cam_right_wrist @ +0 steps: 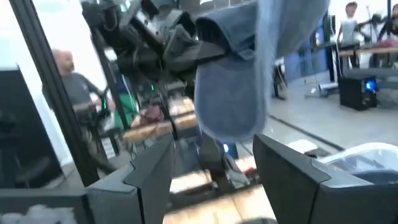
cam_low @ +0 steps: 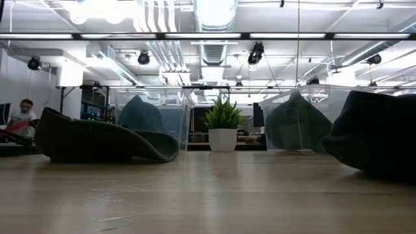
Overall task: Pick & Place hat
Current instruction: Put the left blue cap into the left transparent bin
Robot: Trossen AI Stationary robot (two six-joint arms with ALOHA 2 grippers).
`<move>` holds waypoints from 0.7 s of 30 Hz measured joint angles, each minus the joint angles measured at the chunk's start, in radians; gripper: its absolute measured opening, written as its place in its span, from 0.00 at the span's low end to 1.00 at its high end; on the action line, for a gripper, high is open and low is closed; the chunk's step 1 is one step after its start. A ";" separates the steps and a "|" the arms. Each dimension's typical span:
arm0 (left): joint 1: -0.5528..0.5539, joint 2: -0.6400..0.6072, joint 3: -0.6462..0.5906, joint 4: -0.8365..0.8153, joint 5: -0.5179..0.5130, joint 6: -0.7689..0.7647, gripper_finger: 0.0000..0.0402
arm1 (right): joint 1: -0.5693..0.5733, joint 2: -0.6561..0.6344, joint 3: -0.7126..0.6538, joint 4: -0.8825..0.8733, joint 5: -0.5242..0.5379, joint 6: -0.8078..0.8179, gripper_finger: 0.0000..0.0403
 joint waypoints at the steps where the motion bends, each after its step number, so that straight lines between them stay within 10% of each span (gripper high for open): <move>1: 0.001 0.000 0.000 0.021 0.001 0.020 0.02 | -0.002 0.015 0.000 0.029 0.008 -0.002 0.53; 21: 0.000 0.005 -0.001 0.237 0.028 0.183 0.01 | -0.021 0.210 0.220 0.139 0.111 -0.159 0.52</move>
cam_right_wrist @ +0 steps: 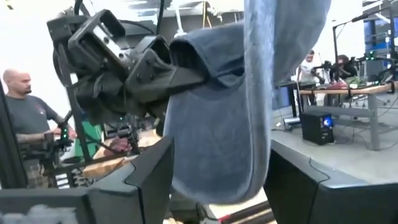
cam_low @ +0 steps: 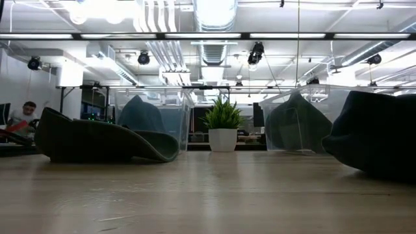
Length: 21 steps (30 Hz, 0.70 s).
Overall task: Pick & Place hat
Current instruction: Put the left blue cap into the left transparent bin
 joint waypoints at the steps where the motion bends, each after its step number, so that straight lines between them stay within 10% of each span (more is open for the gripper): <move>1: 0.000 0.000 0.000 -0.001 0.001 0.000 0.01 | 0.000 0.000 0.003 -0.001 0.000 -0.003 0.51; 12: -0.001 -0.002 0.000 0.001 0.012 0.021 0.01 | -0.004 -0.020 0.001 -0.005 0.011 0.047 0.07; 21: 0.000 -0.001 0.000 -0.001 0.060 0.114 0.04 | -0.005 -0.085 0.001 -0.137 0.003 0.071 0.03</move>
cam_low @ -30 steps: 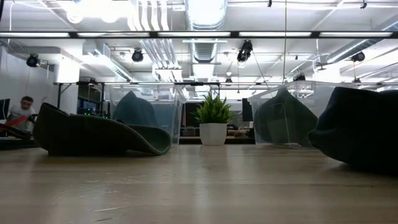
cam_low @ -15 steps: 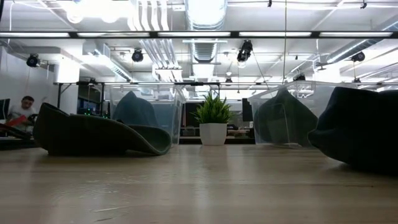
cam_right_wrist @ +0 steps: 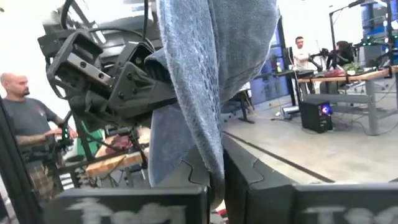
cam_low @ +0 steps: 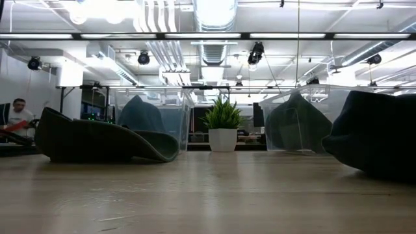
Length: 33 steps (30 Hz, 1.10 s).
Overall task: Pick & Place hat
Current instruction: Put the left blue cap into the left transparent bin
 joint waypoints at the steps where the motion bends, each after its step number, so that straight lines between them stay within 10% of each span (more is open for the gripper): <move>1: 0.001 0.001 0.000 0.000 0.003 0.006 0.04 | 0.000 -0.011 0.000 -0.019 -0.002 0.001 0.03; 23: -0.017 0.000 0.000 -0.045 0.036 -0.026 0.40 | -0.081 -0.131 0.004 -0.154 0.030 -0.024 0.02; 33: -0.073 0.001 -0.001 -0.244 0.103 -0.107 0.41 | -0.134 -0.263 0.005 -0.677 -0.039 0.191 0.02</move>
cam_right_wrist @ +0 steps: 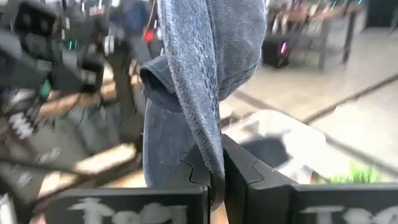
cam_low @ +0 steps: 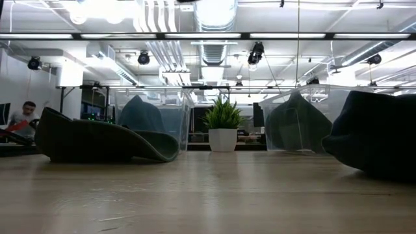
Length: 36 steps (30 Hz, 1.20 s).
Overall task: Pick & Place hat
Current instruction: Put the left blue cap into the left transparent bin
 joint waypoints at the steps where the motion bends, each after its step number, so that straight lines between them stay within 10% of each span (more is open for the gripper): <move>1: 0.000 0.000 0.001 -0.008 0.008 -0.002 0.41 | 0.000 -0.011 0.000 -0.042 -0.023 0.024 0.02; 16: 0.014 -0.022 0.093 -0.158 0.117 0.049 0.41 | -0.004 -0.044 0.000 -0.427 -0.545 0.299 0.02; 26: 0.111 0.011 0.098 -0.377 0.459 -0.195 0.41 | -0.007 0.107 0.016 -0.427 -0.920 0.352 0.02; 36: 0.232 0.121 0.094 -0.310 0.744 -0.111 0.41 | -0.049 0.387 0.272 -0.605 -1.195 0.198 0.02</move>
